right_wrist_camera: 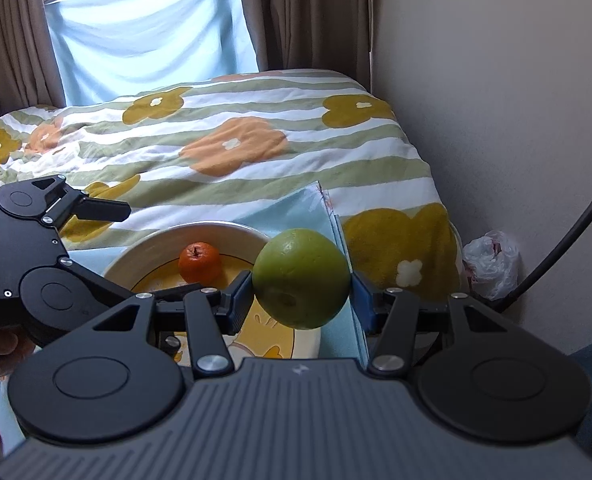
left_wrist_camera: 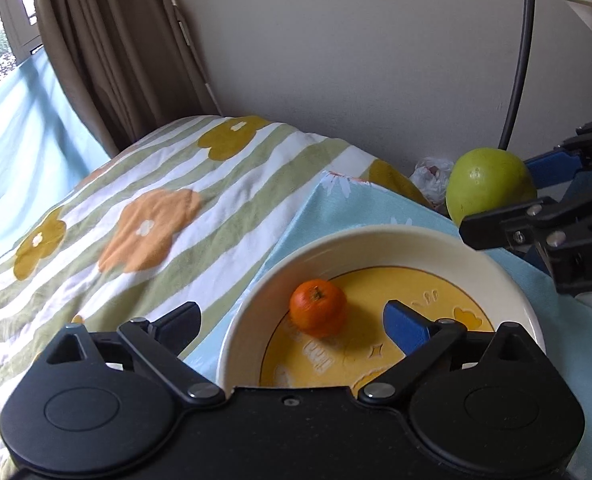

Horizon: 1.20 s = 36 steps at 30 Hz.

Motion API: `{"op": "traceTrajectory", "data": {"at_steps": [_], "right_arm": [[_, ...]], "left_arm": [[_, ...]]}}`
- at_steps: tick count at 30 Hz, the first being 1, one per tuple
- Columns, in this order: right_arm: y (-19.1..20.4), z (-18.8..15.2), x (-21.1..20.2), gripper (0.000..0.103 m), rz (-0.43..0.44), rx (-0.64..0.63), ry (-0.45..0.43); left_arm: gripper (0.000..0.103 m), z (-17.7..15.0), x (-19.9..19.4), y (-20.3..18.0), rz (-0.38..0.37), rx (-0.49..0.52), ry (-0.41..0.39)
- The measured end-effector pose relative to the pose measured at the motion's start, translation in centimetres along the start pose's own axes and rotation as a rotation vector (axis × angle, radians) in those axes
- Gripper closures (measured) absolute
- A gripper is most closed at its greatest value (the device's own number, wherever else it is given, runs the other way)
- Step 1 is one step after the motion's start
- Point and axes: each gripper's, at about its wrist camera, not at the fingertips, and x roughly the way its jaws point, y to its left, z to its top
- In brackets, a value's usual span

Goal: Organize fruits
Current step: 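Carry the tangerine and green fruit into the duck bowl and release both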

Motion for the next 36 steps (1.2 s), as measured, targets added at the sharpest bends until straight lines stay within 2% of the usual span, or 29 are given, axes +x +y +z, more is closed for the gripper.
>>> {"op": "traceTrajectory", "data": {"at_steps": [13, 19, 26, 27, 29, 30, 31, 36], "right_arm": [[2.6, 0.5, 2.9, 0.036, 0.120, -0.155, 0.023], [3.2, 0.2, 4.8, 0.036, 0.131, -0.187, 0.033], [3.3, -0.5, 5.6, 0.035, 0.126, -0.208, 0.027], [3.3, -0.6, 5.3, 0.033, 0.128, -0.213, 0.008], [3.4, -0.5, 4.9, 0.018, 0.120, -0.226, -0.016], [3.4, -0.5, 4.7, 0.005, 0.109, -0.231, -0.025], [3.4, -0.4, 4.5, 0.000, 0.102, -0.230, -0.032], [3.0, -0.5, 3.3, 0.000, 0.103, -0.203, -0.025]], "left_arm": [[0.003, -2.0, -5.3, 1.5, 0.087, -0.143, 0.022], [0.003, -2.4, -6.6, 2.0, 0.107, -0.194, 0.017], [0.003, -2.7, -6.9, 1.4, 0.116, -0.206, 0.023], [0.003, -2.8, -6.9, 1.4, 0.115, -0.209, 0.023], [0.003, -2.9, -7.1, 1.3, 0.115, -0.215, 0.023], [0.003, -3.1, -7.4, 1.3, 0.114, -0.219, 0.023], [0.003, -3.1, -7.5, 1.2, 0.113, -0.222, 0.023], [0.003, -3.1, -8.7, 0.7, 0.118, -0.237, 0.015]]}}
